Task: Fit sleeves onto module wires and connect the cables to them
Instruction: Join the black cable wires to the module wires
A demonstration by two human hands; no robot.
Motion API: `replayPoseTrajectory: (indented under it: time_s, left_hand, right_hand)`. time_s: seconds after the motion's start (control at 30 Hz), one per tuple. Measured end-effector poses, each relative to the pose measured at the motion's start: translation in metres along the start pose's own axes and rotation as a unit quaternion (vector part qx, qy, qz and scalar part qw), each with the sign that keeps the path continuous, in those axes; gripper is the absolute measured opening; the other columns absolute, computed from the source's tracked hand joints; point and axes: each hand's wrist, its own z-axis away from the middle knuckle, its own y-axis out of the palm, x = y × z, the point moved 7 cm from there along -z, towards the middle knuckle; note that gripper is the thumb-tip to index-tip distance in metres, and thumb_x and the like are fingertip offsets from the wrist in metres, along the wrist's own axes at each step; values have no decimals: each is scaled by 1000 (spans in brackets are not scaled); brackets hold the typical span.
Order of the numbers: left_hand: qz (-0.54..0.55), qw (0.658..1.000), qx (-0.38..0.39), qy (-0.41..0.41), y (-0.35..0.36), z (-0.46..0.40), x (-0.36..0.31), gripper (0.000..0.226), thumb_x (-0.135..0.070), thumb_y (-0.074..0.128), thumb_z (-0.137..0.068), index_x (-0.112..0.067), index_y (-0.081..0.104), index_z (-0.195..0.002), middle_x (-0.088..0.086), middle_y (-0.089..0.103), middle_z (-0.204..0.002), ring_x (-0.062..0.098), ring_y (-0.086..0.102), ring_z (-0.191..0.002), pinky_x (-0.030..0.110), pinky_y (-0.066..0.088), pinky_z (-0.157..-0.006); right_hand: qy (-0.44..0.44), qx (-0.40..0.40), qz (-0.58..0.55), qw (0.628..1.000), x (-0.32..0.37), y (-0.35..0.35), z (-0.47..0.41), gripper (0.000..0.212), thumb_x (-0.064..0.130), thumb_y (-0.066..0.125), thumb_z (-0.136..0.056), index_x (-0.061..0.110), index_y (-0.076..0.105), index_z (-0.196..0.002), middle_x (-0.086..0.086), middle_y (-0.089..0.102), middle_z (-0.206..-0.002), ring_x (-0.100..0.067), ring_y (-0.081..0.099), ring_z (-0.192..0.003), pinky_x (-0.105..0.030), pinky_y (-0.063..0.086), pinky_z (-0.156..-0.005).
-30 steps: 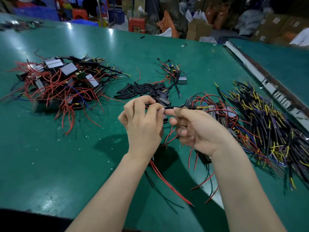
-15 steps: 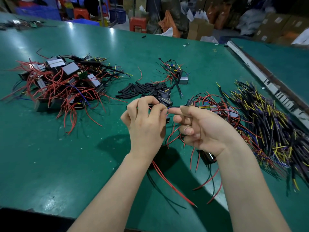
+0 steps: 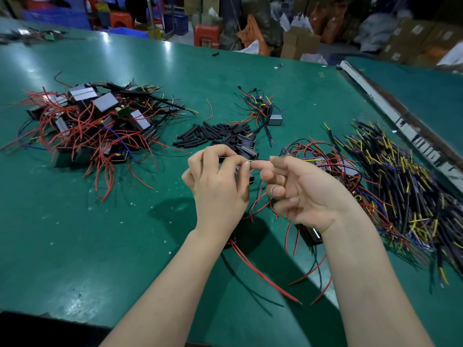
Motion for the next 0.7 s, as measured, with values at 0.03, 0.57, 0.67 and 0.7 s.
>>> replayPoseTrajectory:
  time_s: [0.03,0.57,0.67,0.7]
  left_hand:
    - [1,1000,-1,-15,0,0,2,10,-27,66,-87,-20,70,-82,-2,60,-101,19,36,-102,29,19,-75]
    - [305,923,170,-161,16,-8,7,25,-13,64,-89,-35,60,-75,-12,52,-94,8,51,-99,28,34,-97]
    - [328,892,253,-179,26,-3,4,24,-11,62,-90,-29,62,-74,-8,52,-93,5,51,-94,21,36,-90]
    - [329,889,262,-180,27,-2,4,23,-11,61,-90,-28,63,-75,-7,52,-93,5,51,-93,18,37,-88]
  right_hand:
    - [0,-8,15,1000,0,-2,-1,29,27,45,-95,11,64,-110,9,58,-60,-2,44,-41,-10,22,-29]
    - [-240,-89,68,964,23,-4,-2,5,24,59,-94,20,63,-93,5,63,-60,-5,50,-42,-13,29,-37]
    - [-360,-119,165,910,37,-4,7,7,17,56,-96,20,61,-91,4,62,-57,-8,54,-47,-15,39,-46]
    - [-392,-116,201,890,39,-1,9,8,16,55,-97,21,61,-93,4,61,-58,-7,56,-52,-16,43,-52]
